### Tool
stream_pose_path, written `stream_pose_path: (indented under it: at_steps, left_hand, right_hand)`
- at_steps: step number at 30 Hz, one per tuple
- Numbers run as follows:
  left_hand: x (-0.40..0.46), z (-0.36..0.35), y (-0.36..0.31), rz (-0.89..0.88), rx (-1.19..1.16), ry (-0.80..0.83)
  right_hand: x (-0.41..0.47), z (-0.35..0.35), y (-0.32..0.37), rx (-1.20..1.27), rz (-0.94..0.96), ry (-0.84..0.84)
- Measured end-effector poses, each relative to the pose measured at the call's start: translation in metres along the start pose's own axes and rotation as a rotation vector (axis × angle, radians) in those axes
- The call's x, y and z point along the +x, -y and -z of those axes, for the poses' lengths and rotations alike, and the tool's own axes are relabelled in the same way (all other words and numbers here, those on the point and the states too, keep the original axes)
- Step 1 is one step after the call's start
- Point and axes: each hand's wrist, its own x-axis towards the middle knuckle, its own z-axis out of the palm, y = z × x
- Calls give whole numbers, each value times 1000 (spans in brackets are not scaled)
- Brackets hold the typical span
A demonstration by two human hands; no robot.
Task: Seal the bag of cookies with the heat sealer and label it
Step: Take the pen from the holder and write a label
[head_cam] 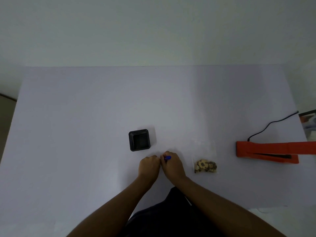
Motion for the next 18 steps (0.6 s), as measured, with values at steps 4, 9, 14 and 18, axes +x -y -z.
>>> stream_pose_path:
  at_steps: [4,9,14,18]
  left_hand:
    - [1,0,-1,8,-9,5]
    - [1,1,0,11,-16,4]
    - [1,0,-1,10,-28,-3]
    - [0,1,0,5,-32,-13]
  right_hand:
    - [2,-3,-6,76,-16,26]
    - [4,-5,-3,57,-51,17]
    - [0,1,1,-35,-39,9]
    - [-2,5,6,-165,-35,3]
